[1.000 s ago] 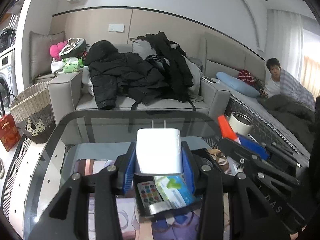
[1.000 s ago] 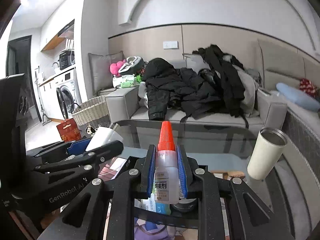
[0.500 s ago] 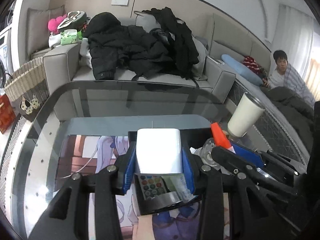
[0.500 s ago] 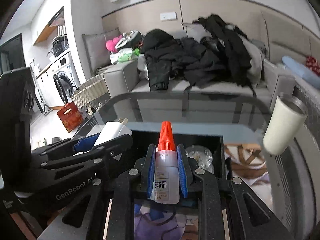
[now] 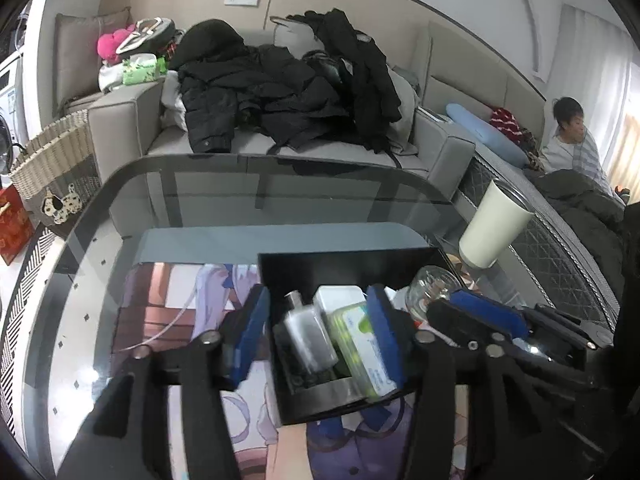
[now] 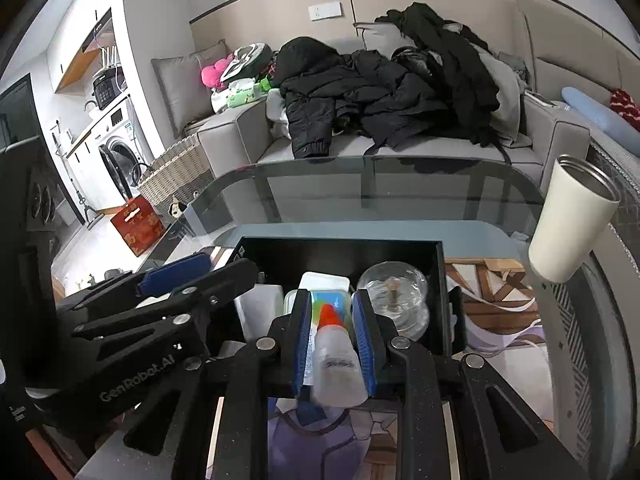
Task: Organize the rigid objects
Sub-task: 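Lower the glue bottle into the black box with the right tool while the left lowers the charger in, then open both tools and withdraw them up from the black box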
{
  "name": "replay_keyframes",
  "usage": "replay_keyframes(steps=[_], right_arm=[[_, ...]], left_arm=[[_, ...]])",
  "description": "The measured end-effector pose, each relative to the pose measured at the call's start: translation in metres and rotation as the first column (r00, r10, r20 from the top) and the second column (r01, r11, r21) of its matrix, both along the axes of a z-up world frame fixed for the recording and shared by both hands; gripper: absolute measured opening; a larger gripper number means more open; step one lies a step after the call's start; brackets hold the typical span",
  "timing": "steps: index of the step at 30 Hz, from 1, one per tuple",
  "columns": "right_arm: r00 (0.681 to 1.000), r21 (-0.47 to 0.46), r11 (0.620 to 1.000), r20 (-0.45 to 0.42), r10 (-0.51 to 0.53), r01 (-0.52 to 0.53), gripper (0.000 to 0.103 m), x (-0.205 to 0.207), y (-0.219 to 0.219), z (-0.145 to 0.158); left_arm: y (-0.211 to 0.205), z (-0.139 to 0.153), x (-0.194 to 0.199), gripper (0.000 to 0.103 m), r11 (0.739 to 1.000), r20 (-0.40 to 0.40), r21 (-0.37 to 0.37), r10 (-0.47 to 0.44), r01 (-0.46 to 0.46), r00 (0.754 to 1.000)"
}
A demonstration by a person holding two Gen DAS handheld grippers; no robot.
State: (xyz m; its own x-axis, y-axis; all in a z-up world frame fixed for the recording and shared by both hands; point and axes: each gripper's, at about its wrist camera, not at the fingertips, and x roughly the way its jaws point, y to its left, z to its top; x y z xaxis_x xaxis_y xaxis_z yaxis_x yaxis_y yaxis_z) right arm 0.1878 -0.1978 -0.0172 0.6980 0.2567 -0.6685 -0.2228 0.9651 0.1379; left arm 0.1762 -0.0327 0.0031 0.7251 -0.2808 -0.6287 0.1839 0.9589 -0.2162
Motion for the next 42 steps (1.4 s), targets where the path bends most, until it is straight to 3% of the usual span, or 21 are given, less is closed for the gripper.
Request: replay_keyframes(steps=[4, 8, 12, 17, 21, 23, 31, 37, 42], right_arm=[[1.000, 0.013, 1.000, 0.016, -0.022, 0.022, 0.040, -0.007, -0.005, 0.005], [0.998, 0.014, 1.000, 0.053, -0.024, 0.023, 0.046, -0.013, -0.008, 0.011], [0.996, 0.013, 1.000, 0.089, -0.022, 0.021, 0.051, -0.021, -0.009, 0.017], [0.992, 0.019, 0.999, 0.124, -0.029, 0.027, 0.075, -0.028, -0.012, 0.022], [0.990, 0.019, 1.000, 0.142, -0.019, 0.017, 0.077, -0.034, -0.012, 0.025], [0.987, 0.013, 1.000, 0.162, -0.016, 0.014, 0.086, -0.040, -0.013, 0.025], [0.976, -0.008, 1.000, 0.218, -0.023, 0.026, 0.091, -0.067, -0.024, 0.021], [0.972, 0.001, 0.998, 0.226, -0.064, 0.065, 0.094, -0.083, -0.036, 0.019], [0.962, -0.019, 0.998, 0.266, -0.057, 0.065, 0.099, -0.095, -0.037, 0.020]], left_arm=[[0.004, 0.005, -0.006, 0.061, 1.000, 0.024, -0.005, 0.016, -0.015, 1.000], [0.005, 0.012, -0.017, 0.064, 0.999, 0.076, 0.018, 0.034, -0.036, 0.997], [0.013, 0.016, -0.025, 0.077, 0.998, 0.094, 0.000, 0.064, -0.064, 0.994], [0.021, 0.018, -0.031, 0.082, 0.996, 0.105, -0.010, 0.086, -0.086, 0.991], [0.024, 0.016, -0.039, 0.087, 0.995, 0.094, -0.022, 0.104, -0.102, 0.990], [0.023, 0.016, -0.044, 0.089, 0.993, 0.100, -0.006, 0.115, -0.115, 0.988], [0.032, 0.017, -0.079, 0.092, 0.984, 0.179, -0.013, 0.177, -0.178, 0.968], [0.038, 0.018, -0.099, 0.093, 0.972, 0.279, 0.031, 0.217, -0.235, 0.935], [0.042, 0.022, -0.112, 0.098, 0.970, 0.320, 0.051, 0.209, -0.237, 0.924]])
